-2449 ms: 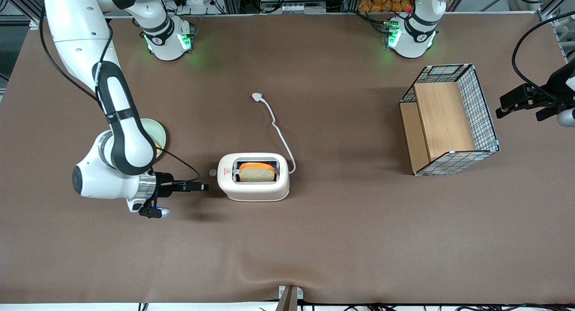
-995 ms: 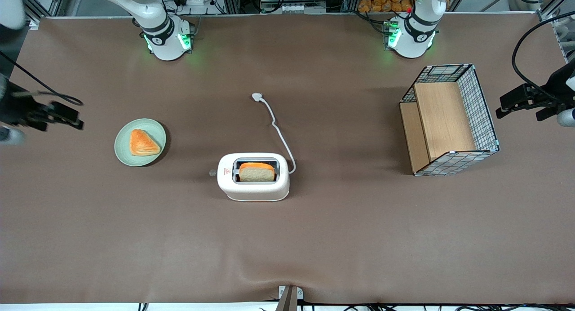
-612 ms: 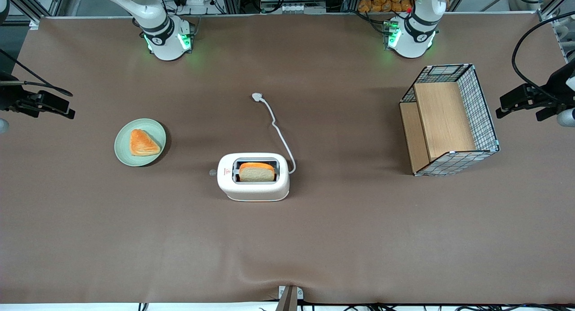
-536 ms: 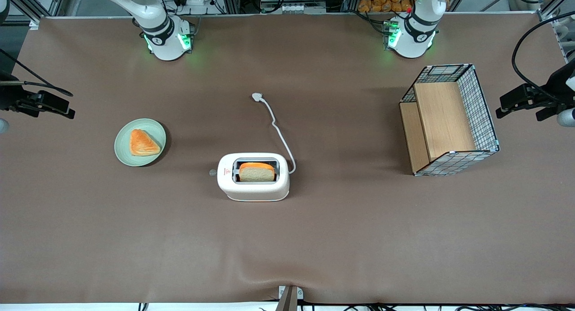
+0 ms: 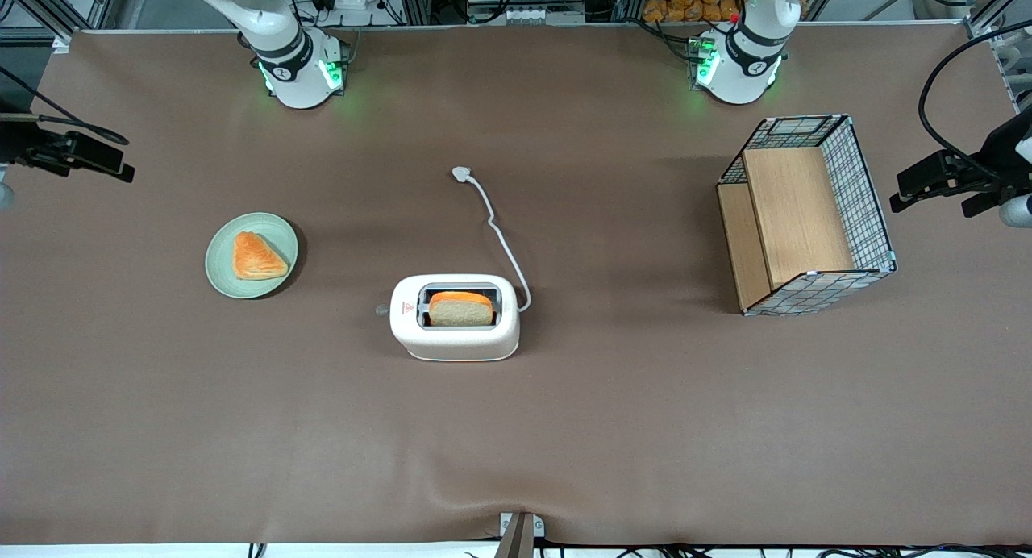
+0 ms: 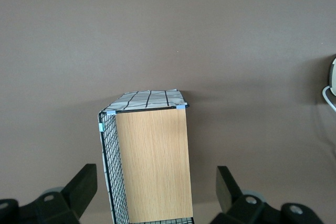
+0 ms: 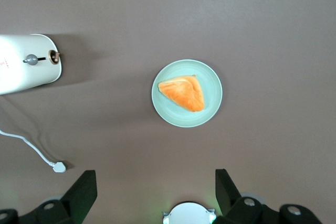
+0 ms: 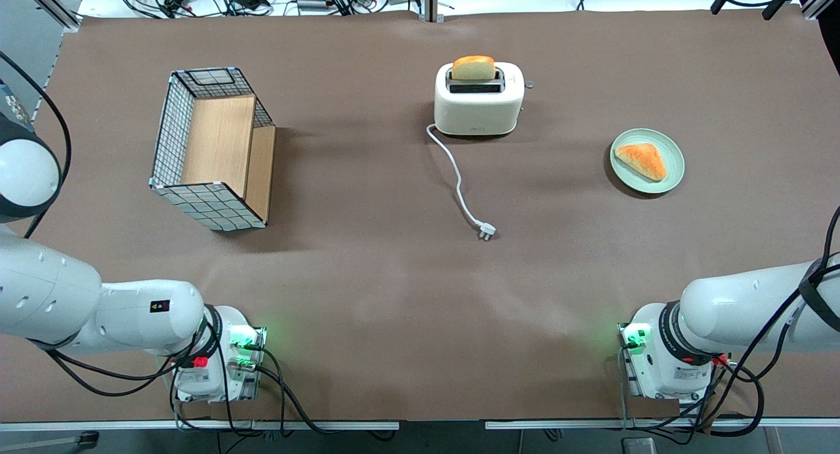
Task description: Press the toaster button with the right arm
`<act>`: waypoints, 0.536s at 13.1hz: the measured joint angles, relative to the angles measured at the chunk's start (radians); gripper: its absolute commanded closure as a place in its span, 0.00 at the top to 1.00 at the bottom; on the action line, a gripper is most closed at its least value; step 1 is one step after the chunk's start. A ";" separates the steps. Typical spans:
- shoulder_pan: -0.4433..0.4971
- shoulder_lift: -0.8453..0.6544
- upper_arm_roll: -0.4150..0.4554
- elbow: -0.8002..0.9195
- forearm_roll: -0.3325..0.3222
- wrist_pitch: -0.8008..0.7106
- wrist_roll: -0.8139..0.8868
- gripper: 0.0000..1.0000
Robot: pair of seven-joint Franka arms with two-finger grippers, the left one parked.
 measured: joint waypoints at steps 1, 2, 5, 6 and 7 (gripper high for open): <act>0.001 0.000 0.005 0.000 -0.005 0.000 0.008 1.00; 0.002 0.000 0.007 0.000 -0.009 0.000 0.009 1.00; 0.006 0.000 0.011 0.000 -0.055 0.000 0.007 1.00; 0.009 0.000 0.013 0.001 -0.071 0.000 0.004 1.00; 0.012 0.000 0.016 0.003 -0.076 0.000 0.003 1.00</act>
